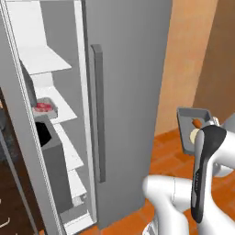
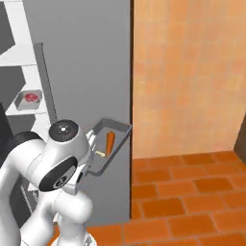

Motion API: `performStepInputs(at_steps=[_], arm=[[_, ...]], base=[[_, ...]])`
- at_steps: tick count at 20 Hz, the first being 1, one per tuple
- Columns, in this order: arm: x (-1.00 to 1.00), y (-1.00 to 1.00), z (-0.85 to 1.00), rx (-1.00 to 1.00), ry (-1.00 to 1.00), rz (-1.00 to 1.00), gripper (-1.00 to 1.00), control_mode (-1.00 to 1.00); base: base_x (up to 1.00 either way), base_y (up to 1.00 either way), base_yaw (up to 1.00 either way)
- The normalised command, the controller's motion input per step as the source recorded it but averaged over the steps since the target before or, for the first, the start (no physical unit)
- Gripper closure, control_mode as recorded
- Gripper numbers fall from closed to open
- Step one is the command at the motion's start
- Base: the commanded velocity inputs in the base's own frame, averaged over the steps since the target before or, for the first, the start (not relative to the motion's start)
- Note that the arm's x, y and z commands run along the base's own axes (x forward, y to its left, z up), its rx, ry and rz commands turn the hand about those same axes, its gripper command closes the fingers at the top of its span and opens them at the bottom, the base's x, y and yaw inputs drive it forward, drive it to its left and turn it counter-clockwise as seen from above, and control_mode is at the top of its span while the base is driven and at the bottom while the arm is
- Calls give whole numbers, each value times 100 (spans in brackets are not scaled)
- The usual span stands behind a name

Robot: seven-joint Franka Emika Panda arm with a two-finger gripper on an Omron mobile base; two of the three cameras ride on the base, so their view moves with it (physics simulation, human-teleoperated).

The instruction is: Take the meat container that has the steak and place it on the second highest rack of the freezer. Then take the vegetable container that has the carrot and mushroom and place it on the highest rack of the freezer.

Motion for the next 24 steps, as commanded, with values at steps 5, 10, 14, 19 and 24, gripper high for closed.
performStepInputs(at_steps=[5, 10, 14, 19, 24], arm=[[0, 0, 0, 0, 0, 0, 100, 100], [0, 0, 0, 0, 0, 0, 100, 100], [0, 0, 0, 0, 0, 0, 100, 100], [0, 0, 0, 0, 0, 0, 100, 100], [0, 0, 0, 0, 0, 0, 100, 100]], base=[[2, -40, 93], [1, -12, 93], [15, 2, 83], [38, -13, 32], [67, -1, 11]])
